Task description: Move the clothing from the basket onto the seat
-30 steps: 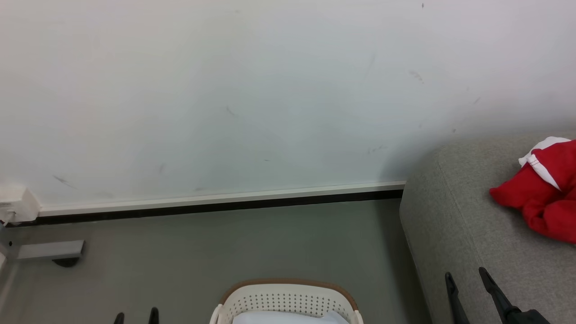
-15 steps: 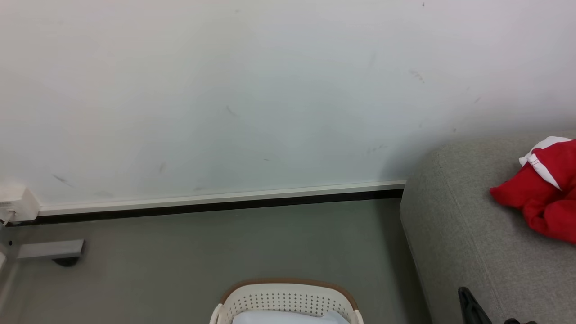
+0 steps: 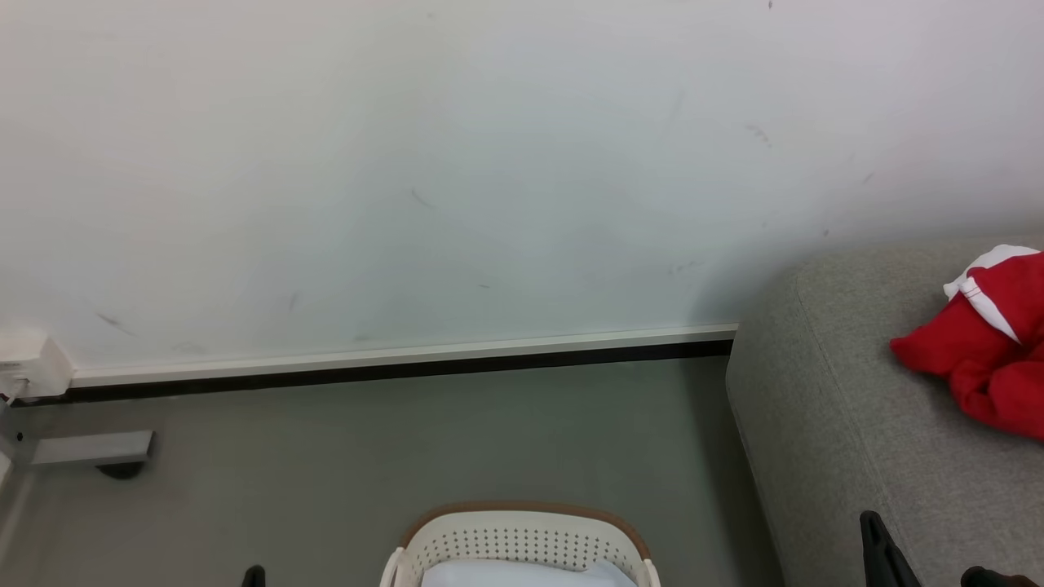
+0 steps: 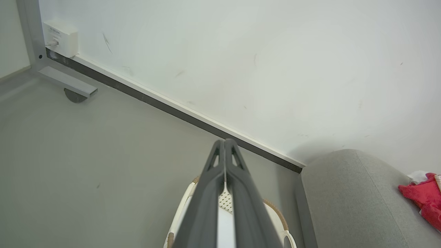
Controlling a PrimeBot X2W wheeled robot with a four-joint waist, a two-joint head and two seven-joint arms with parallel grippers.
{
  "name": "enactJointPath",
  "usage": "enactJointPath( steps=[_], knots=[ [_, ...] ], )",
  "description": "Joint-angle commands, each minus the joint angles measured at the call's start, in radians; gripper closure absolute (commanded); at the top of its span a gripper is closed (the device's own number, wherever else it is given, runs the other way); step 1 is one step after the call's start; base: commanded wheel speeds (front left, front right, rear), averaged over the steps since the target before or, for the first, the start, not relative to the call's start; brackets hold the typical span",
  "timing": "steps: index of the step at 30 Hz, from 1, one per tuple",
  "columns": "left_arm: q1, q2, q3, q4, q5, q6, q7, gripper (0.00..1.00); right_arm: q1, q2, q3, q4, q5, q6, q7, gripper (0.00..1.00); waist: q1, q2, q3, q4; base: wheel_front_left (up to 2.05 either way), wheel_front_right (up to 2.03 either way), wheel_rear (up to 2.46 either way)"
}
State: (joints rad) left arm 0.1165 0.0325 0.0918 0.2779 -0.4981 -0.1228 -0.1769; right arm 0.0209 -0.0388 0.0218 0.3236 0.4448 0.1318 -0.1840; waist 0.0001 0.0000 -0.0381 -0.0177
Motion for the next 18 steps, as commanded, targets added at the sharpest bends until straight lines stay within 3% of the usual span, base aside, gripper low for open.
enactJointPath(
  steps=[1, 18],
  knots=[
    [-0.027, 0.009, 0.005, -0.017, -0.046, -0.002, 0.009, 1.0, -0.033, -0.01, -0.008, -0.02, 0.047, 0.0, 0.01, 1.0, -0.0001, 0.0, 0.001, 0.0, 0.0, 0.0, 0.0],
    [-0.076, 0.012, 0.009, -0.023, -0.299, -0.004, 0.076, 1.0, -0.058, -0.014, -0.036, -0.036, 0.315, -0.001, 0.076, 1.0, -0.0001, 0.0, 0.007, 0.003, 0.0, 0.0, 0.0]
  ],
)
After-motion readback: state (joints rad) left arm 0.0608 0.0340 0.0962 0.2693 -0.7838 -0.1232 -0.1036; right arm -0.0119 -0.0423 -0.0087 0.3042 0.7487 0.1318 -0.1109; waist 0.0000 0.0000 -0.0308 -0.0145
